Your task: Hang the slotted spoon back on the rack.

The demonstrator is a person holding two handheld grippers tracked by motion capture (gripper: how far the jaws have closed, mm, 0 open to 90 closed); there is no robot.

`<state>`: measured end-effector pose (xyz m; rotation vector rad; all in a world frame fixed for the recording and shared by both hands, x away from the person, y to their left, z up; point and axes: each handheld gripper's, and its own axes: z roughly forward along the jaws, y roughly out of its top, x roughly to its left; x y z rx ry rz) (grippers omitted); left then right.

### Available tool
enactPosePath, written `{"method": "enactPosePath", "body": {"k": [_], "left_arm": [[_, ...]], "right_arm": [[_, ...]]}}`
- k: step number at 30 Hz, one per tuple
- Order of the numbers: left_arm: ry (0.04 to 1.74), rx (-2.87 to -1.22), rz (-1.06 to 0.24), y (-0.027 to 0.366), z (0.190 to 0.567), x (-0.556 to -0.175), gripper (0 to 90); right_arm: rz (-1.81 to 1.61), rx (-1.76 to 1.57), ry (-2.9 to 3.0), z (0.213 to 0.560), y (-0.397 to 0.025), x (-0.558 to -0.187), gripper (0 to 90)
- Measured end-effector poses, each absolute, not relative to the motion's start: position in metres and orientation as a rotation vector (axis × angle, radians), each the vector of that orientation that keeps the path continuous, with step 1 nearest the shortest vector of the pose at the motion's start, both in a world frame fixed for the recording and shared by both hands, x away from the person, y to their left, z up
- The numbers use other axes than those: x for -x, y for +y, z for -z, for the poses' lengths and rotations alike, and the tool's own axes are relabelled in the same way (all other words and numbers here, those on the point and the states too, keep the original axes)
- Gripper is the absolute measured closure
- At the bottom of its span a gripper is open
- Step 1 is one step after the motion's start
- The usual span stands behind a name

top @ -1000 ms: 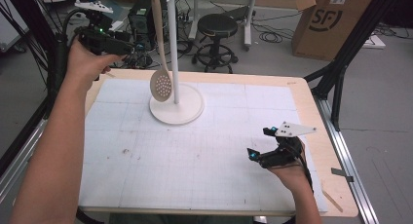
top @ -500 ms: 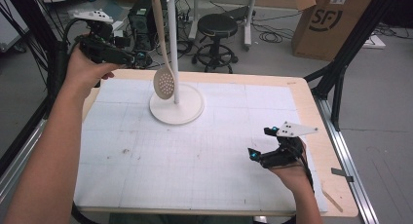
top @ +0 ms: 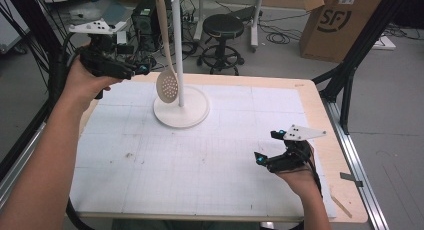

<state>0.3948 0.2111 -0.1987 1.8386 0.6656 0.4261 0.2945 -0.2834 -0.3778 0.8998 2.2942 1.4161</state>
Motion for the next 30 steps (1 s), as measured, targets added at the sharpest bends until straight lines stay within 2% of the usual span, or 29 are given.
{"method": "enactPosePath", "body": {"k": [2, 15, 30], "left_arm": [[0.649, -1.841, -0.423, 0.211, 0.203, -0.391, 1.7], [0.575, -1.803, -0.381, 0.216, 0.231, -0.363, 1.7], [0.61, -1.796, -0.379, 0.23, 0.282, -0.347, 1.7]], "right_arm": [[-1.414, -0.901, 2.298, 0.378, -0.283, -0.294, 0.4], [-1.409, -0.896, 2.3, 0.378, -0.282, -0.295, 0.4], [-1.404, -0.903, 2.303, 0.379, -0.282, -0.295, 0.4]]}}
